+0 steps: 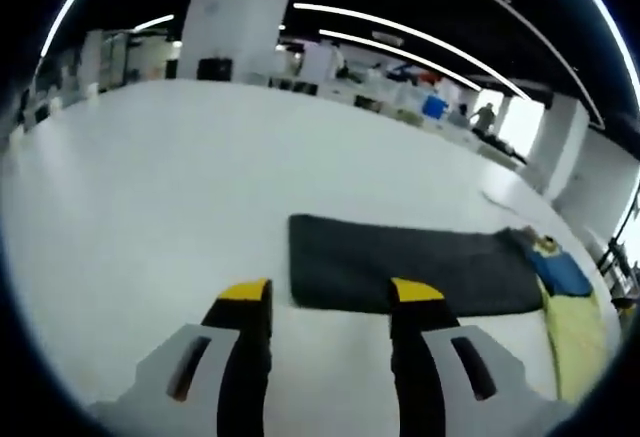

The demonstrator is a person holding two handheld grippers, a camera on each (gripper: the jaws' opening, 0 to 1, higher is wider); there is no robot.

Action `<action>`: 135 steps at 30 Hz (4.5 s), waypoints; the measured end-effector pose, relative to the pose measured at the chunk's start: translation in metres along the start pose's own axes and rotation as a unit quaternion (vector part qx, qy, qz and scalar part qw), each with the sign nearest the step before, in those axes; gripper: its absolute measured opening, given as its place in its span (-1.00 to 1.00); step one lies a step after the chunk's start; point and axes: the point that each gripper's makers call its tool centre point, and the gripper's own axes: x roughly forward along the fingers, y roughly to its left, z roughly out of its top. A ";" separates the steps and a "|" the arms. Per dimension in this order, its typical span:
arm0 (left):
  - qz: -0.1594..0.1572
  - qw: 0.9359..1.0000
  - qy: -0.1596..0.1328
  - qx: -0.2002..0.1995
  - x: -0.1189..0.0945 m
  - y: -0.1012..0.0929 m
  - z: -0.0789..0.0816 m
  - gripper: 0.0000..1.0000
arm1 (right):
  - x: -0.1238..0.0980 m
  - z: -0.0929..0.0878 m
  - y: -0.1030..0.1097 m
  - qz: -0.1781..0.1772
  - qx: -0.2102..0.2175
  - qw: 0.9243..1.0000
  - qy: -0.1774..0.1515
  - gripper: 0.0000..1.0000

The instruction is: Fold the garment on the visible template until the final outline fits inside the template.

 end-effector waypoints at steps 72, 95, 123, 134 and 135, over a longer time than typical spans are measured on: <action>-0.386 0.910 -0.043 -0.144 -0.022 -0.467 0.039 -1.00 | -0.052 -0.017 -0.029 -0.033 0.064 0.996 -0.059 0.77; -0.422 0.892 0.048 -0.152 0.000 -0.561 -0.057 -1.00 | -0.059 -0.037 -0.047 -0.052 0.092 0.993 -0.056 0.76; -0.420 0.896 0.140 -0.042 0.013 -0.570 -0.133 -1.00 | -0.055 -0.041 -0.044 -0.051 0.100 0.992 -0.055 0.76; -0.440 0.887 0.141 -0.026 0.012 -0.574 -0.136 -1.00 | -0.055 -0.042 -0.044 -0.052 0.100 0.992 -0.054 0.75; -0.447 0.883 0.140 -0.019 0.009 -0.576 -0.136 -1.00 | -0.055 -0.042 -0.045 -0.052 0.102 0.992 -0.054 0.75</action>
